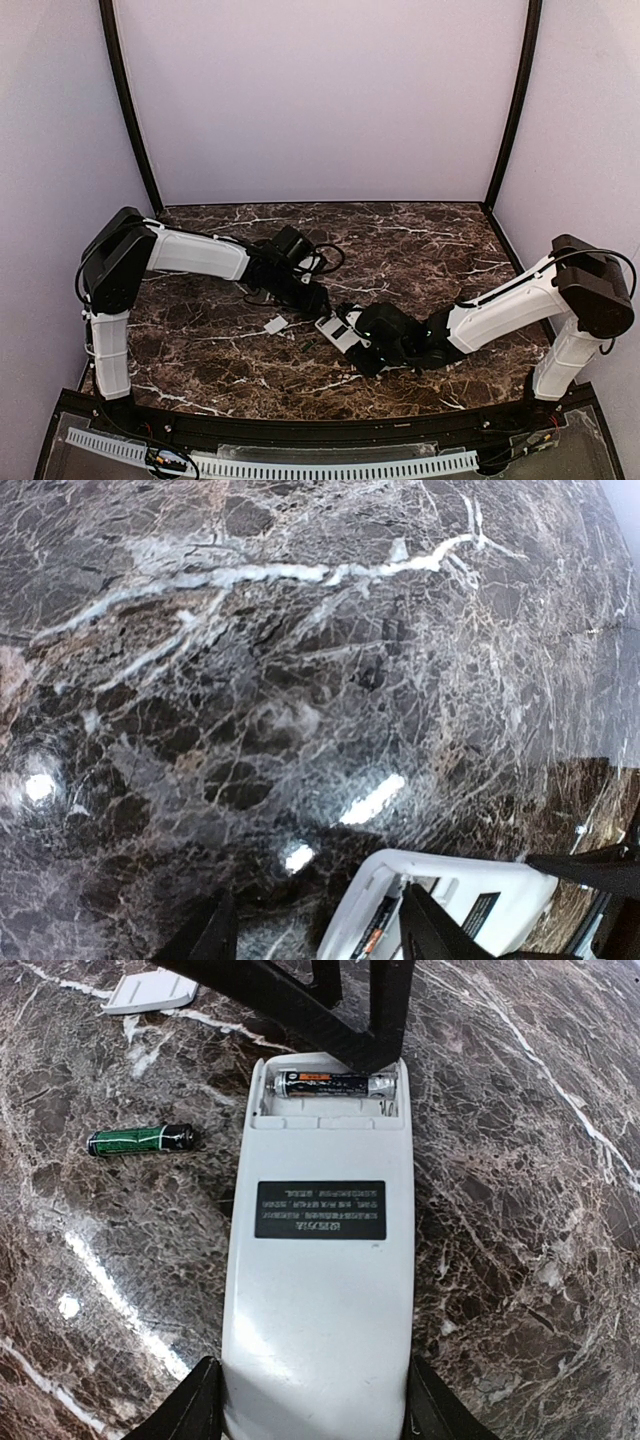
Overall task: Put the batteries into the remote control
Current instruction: Press the battery in the battery compartment.
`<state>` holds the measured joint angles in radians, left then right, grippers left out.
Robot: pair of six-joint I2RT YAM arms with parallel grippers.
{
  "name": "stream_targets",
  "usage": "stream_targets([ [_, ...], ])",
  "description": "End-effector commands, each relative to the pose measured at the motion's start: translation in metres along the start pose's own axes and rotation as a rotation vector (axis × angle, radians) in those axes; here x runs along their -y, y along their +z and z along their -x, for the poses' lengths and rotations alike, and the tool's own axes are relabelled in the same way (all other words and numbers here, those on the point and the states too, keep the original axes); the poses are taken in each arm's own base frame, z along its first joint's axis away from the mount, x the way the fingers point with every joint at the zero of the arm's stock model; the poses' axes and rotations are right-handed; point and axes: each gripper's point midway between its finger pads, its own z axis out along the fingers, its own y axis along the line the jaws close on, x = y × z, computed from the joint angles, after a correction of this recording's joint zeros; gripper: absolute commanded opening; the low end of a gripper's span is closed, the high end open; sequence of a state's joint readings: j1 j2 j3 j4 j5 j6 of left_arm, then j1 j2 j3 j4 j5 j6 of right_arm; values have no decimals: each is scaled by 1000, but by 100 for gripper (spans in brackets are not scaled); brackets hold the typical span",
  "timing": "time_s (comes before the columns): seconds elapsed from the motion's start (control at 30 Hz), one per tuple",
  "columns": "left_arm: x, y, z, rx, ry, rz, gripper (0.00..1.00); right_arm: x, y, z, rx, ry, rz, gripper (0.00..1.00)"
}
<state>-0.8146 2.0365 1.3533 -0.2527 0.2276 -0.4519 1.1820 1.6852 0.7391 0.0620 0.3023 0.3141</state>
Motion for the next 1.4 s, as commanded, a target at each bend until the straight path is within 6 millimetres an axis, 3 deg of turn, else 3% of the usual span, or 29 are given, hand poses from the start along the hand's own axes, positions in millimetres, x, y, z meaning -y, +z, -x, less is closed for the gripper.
stream_targets([
  [0.0, 16, -25, 9, 50, 78, -117, 57, 7, 3, -62, -204, -76, 3, 0],
  [0.53, 21, -16, -12, -16, 199, -126, 43, -1, 2, -61, -202, -80, 47, 0],
  [1.37, 5, 4, -23, -80, 373, 166, 23, -10, -5, -54, -172, -69, 110, 0],
])
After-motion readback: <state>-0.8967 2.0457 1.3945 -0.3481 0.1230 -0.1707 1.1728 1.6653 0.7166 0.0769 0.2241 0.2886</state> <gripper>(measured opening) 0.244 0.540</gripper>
